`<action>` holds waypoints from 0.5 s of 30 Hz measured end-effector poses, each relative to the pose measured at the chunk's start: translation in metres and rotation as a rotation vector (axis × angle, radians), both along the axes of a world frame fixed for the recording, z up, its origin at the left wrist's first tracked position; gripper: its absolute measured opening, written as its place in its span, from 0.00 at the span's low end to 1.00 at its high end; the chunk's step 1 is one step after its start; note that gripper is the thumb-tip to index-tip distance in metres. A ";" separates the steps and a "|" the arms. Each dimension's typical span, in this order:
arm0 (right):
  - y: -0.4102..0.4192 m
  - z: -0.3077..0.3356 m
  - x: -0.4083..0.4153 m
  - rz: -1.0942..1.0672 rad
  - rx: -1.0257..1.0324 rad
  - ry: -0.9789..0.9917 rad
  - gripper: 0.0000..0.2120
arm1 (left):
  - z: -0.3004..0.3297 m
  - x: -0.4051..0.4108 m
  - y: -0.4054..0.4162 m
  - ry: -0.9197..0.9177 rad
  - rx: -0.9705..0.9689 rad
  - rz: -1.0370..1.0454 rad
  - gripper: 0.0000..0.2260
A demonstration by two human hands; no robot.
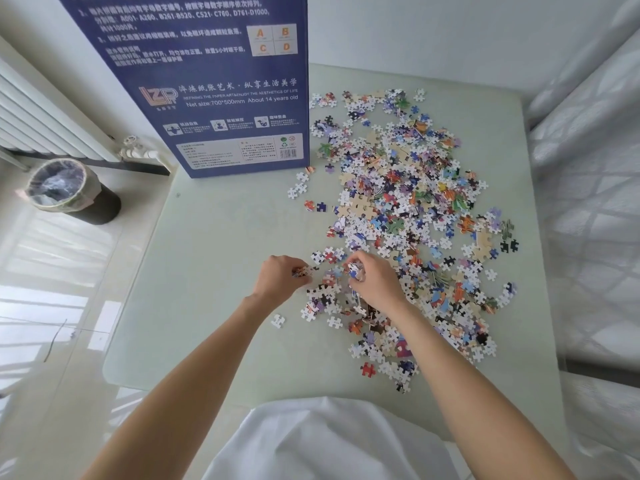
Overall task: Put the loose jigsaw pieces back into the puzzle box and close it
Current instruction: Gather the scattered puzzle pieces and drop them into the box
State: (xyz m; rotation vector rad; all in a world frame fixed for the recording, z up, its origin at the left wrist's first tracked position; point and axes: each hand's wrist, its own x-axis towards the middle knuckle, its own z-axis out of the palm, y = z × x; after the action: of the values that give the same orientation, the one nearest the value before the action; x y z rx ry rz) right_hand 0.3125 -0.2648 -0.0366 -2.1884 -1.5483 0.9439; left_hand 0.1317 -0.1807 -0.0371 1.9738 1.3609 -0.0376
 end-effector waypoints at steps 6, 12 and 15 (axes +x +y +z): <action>0.004 0.023 0.003 -0.153 0.031 0.096 0.14 | 0.025 -0.009 0.007 -0.088 0.026 0.032 0.09; 0.013 0.077 0.011 -0.135 0.107 0.203 0.17 | 0.084 -0.014 0.027 -0.210 0.180 -0.010 0.07; 0.034 0.121 0.017 -0.074 0.210 0.231 0.16 | 0.128 -0.014 0.051 -0.326 0.331 -0.035 0.07</action>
State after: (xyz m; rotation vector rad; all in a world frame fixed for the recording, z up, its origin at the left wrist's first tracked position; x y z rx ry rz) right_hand 0.3291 -0.2311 0.0839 -1.9049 -1.3827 0.9280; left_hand 0.1172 -0.1298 0.0911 2.1556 1.1738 0.5010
